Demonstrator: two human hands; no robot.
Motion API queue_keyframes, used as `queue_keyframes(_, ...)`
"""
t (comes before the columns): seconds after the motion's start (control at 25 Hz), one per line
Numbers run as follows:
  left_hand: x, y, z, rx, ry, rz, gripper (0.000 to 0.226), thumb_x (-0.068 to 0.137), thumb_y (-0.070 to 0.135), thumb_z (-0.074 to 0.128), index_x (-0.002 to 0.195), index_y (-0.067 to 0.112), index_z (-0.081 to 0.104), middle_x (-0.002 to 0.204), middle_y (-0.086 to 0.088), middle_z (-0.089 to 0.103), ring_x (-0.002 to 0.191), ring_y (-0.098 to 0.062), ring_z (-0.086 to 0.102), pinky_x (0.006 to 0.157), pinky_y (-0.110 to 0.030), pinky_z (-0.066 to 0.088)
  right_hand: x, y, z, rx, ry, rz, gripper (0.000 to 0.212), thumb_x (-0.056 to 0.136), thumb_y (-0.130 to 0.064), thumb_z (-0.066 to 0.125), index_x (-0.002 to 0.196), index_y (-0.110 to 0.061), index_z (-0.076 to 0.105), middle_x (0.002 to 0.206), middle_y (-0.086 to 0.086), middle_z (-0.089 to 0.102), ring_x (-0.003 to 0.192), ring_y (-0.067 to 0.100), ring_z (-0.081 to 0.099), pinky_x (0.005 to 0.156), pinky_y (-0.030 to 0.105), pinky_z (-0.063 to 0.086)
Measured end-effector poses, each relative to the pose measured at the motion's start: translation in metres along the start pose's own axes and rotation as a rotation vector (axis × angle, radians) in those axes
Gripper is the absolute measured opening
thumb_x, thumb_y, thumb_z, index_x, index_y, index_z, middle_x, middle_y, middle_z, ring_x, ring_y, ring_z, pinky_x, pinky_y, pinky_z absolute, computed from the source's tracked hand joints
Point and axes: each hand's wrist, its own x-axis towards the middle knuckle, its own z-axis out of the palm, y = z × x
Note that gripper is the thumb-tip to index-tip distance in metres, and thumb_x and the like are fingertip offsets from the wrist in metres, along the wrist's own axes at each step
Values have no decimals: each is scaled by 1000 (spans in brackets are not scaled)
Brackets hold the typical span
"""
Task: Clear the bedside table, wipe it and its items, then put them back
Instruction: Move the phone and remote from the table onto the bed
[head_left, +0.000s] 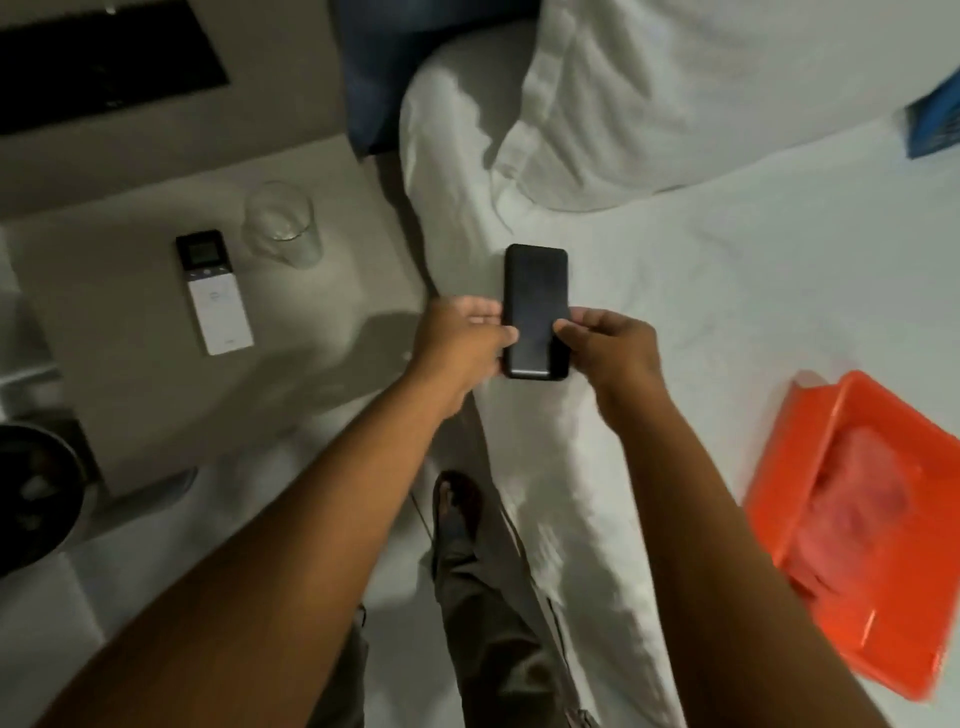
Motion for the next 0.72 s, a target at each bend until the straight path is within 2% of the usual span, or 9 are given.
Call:
queue_keyframes(0.08,23,9,44,123,-1,48,28,65,3,76,91,12,68,100,-17,72,91,-31,71,80,-49,62,24,-7,-33,-47,86,5,13,85,-3,73,78,-14,74,87,13,75,88,32,74,88,43,61)
queue_keyframes(0.12,32,14,65,203,20,75,22,63,5,74,82,14,67,102,-22,73,94,-36,72,80,-53,62,35,-12,-48,-66,131,10,14,85,-4,74,77,-15,74,88,12,76,90,32,74,89,43,60)
queue_keyframes(0.2,51,19,92,326,74,109,19,69,3,73,87,9,69,103,-21,73,95,-37,72,81,-47,63,58,-17,-64,-67,148,4,12,84,-5,75,77,-14,73,88,11,75,91,30,74,90,40,61)
queue_keyframes(0.28,60,23,111,492,143,135,24,76,6,73,100,6,71,105,-15,73,96,-32,71,80,-32,59,75,-15,-73,-57,139,-2,4,82,-8,78,80,-11,75,90,12,77,91,31,76,88,41,62)
queue_keyframes(0.4,53,21,106,601,152,226,13,78,9,71,81,19,64,89,-6,68,81,-26,62,72,-28,51,73,-15,-69,-274,216,-55,19,79,-18,81,96,-10,78,103,9,78,95,25,74,90,31,58)
queue_keyframes(0.48,45,10,78,499,144,250,17,76,12,71,83,26,64,86,0,66,78,-23,59,76,-25,51,53,-21,-52,-464,364,-211,28,83,-19,74,109,-11,73,111,2,74,96,16,67,85,14,47)
queue_keyframes(0.56,37,-6,22,341,244,235,22,74,15,73,96,18,74,93,-3,75,85,-23,70,84,-29,58,27,-19,-11,-433,369,-377,23,84,-15,69,107,-15,72,100,0,71,85,10,62,72,1,40)
queue_keyframes(0.64,36,-27,-62,299,408,185,23,74,17,76,97,12,75,97,-8,78,92,-25,74,89,-35,59,5,2,63,-317,184,-393,18,83,-12,71,101,-14,73,88,0,69,75,9,62,71,9,47)
queue_keyframes(0.72,39,-45,-149,395,544,100,24,75,18,76,99,12,76,103,-9,78,100,-24,73,94,-32,56,-6,29,142,-282,-64,-277,15,81,-8,74,96,-11,74,80,2,69,68,10,63,73,20,50)
